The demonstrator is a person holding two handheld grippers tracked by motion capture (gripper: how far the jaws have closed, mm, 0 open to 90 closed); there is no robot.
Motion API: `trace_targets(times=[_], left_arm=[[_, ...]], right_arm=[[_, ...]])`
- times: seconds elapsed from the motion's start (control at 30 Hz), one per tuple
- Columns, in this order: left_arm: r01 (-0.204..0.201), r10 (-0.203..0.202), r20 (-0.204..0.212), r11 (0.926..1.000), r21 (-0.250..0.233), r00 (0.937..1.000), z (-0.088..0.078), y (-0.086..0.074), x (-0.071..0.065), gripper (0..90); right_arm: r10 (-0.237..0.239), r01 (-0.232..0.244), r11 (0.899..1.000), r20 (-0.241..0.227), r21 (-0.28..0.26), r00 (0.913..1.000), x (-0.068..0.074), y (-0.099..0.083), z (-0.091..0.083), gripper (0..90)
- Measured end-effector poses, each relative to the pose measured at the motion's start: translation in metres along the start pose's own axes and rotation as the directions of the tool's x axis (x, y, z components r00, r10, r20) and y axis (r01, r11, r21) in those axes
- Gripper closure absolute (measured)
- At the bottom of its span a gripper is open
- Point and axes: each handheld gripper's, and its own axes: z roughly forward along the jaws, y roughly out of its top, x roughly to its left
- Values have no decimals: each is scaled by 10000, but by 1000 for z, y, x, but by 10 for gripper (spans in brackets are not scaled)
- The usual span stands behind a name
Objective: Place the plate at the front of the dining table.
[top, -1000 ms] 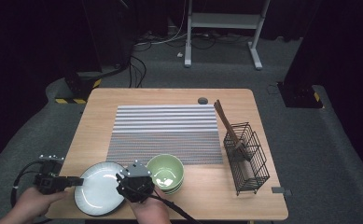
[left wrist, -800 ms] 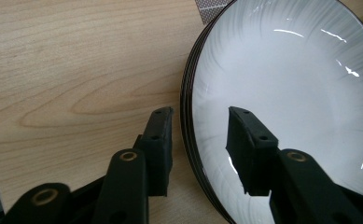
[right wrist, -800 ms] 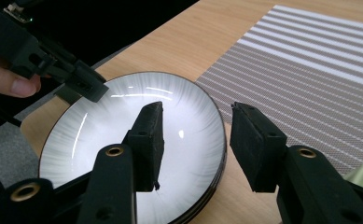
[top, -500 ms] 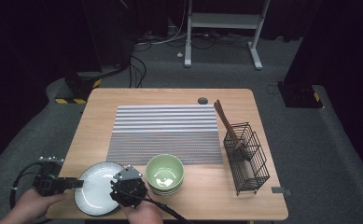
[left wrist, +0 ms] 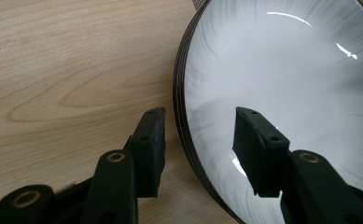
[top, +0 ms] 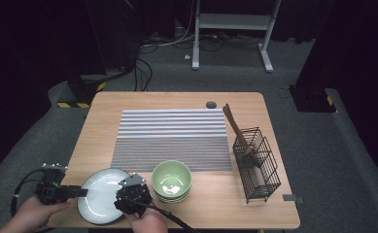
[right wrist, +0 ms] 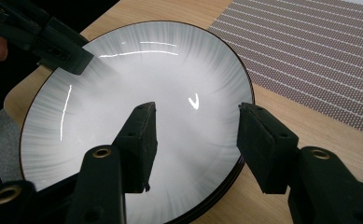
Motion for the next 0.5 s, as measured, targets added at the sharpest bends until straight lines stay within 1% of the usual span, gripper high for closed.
trace_targets(times=[0.07,0.1,0.2,0.3,0.37,0.4,0.47,0.5], left_arm=[[46,-46,33,10000,37,10000,1,0,0,537],[-14,14,-9,10000,77,10000,1,0,0,538],[-20,20,6,10000,78,10000,2,0,-1,538],[-34,34,1,10000,18,10000,2,0,-2,533],[-16,16,2,10000,5,10000,3,0,-2,532],[22,-22,28,10000,17,10000,3,0,-3,533],[-13,13,2,10000,24,10000,3,-1,-2,535],[56,-56,37,10000,15,10000,4,-2,-3,540]], right_arm=[[-4,4,10000,10,55,10000,0,0,1,468],[34,-34,9999,-16,103,10000,0,0,2,465],[80,-80,9998,-15,199,10000,-1,-2,4,460],[290,-289,9991,-28,307,9996,-4,-4,6,456],[311,-309,9990,-38,319,9995,-4,-4,7,456],[400,-397,9986,-73,353,9992,-5,-4,8,456],[389,-386,9984,-72,407,9992,-6,-4,9,455],[414,-411,9983,-67,421,9991,-6,-4,9,454]])
